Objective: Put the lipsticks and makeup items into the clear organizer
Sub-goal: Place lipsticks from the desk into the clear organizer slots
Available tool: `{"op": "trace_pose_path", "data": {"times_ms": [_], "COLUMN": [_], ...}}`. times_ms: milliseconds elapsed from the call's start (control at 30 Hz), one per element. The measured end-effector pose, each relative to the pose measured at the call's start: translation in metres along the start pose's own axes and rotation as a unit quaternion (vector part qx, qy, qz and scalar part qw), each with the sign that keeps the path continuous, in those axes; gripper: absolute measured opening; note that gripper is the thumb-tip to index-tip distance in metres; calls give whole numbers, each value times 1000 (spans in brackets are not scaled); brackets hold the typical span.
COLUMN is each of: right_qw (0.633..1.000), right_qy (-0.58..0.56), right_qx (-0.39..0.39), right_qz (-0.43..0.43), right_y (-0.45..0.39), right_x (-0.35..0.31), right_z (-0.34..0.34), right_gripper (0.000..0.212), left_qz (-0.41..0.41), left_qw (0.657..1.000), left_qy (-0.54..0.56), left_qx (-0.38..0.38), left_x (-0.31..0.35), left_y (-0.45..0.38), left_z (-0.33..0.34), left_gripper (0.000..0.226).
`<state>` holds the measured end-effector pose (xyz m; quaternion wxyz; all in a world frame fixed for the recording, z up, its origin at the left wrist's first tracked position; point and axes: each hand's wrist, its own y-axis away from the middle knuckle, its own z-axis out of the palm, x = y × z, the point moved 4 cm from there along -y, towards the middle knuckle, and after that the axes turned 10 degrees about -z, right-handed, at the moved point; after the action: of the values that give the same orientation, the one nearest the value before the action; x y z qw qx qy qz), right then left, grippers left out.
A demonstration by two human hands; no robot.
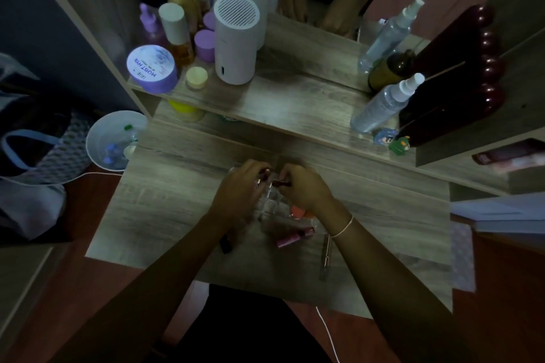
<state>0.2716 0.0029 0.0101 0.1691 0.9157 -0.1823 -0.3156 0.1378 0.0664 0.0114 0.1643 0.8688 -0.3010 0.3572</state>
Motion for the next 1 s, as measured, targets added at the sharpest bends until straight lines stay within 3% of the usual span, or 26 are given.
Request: {"op": "trace_pose_path", "data": {"times_ms": [667, 1000], "right_qw": [999, 996], "right_qy": [43, 48], "right_qx": [21, 66], "right_qz": [-4, -21], "right_y": [1, 3], "right_x": [-8, -14], "right_z": [-3, 0], "right_gripper": [17, 13], "left_qz": [5, -8], "left_qw": [1000, 1000], "left_qy": [-11, -4], "left_qx": [-9, -8], "left_x": [-5, -9], "left_y": [3, 5], "left_z": [0, -1], "left_gripper": [28, 30]}}
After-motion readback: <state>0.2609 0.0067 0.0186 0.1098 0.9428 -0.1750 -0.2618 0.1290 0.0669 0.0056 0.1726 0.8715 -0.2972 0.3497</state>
